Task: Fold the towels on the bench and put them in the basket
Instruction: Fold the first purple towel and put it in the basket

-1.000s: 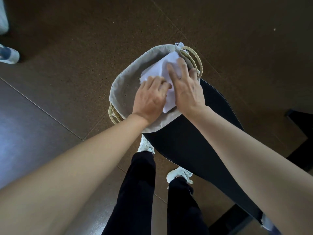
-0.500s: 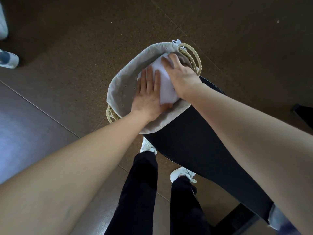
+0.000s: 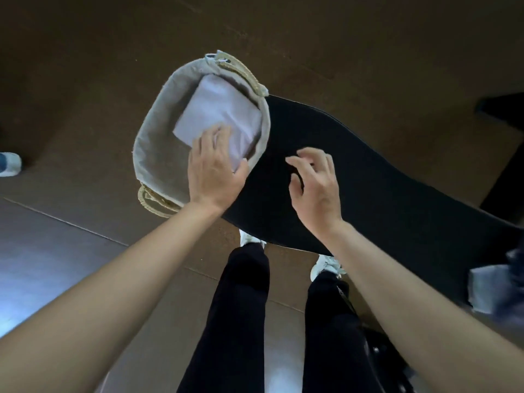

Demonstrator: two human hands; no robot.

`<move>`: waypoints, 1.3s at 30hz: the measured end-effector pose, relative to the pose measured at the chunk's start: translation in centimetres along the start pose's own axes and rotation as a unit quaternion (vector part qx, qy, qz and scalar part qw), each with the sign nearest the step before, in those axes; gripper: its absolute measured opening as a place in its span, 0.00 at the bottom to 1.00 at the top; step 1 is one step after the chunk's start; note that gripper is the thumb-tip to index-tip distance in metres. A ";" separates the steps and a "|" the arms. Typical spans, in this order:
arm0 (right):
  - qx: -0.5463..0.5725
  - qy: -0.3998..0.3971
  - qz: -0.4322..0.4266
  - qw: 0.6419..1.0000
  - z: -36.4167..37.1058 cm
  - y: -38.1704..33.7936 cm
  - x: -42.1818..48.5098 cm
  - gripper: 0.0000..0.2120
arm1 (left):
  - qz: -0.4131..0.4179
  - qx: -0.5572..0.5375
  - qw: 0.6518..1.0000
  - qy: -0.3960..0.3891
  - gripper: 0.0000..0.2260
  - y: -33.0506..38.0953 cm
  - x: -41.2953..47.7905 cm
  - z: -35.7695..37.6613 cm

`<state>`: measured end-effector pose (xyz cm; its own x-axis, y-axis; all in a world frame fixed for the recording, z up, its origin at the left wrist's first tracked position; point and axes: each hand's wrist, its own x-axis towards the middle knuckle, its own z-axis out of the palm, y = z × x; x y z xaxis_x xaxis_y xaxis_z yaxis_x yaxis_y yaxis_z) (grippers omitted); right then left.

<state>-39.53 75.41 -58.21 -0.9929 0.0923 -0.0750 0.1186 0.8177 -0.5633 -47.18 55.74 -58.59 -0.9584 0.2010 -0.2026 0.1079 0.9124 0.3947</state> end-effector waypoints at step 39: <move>0.114 0.164 0.586 0.785 -24.0 44.0 -36.8 0.03 | 0.212 -0.054 0.860 -0.460 0.22 57.0 -22.5 33.2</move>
<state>2.00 121.59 -60.51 -0.1452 0.8774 -0.4572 0.9143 -0.0576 -0.4010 -10.71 115.08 -61.30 -0.2185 0.7505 -0.6237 0.3248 0.6586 0.6788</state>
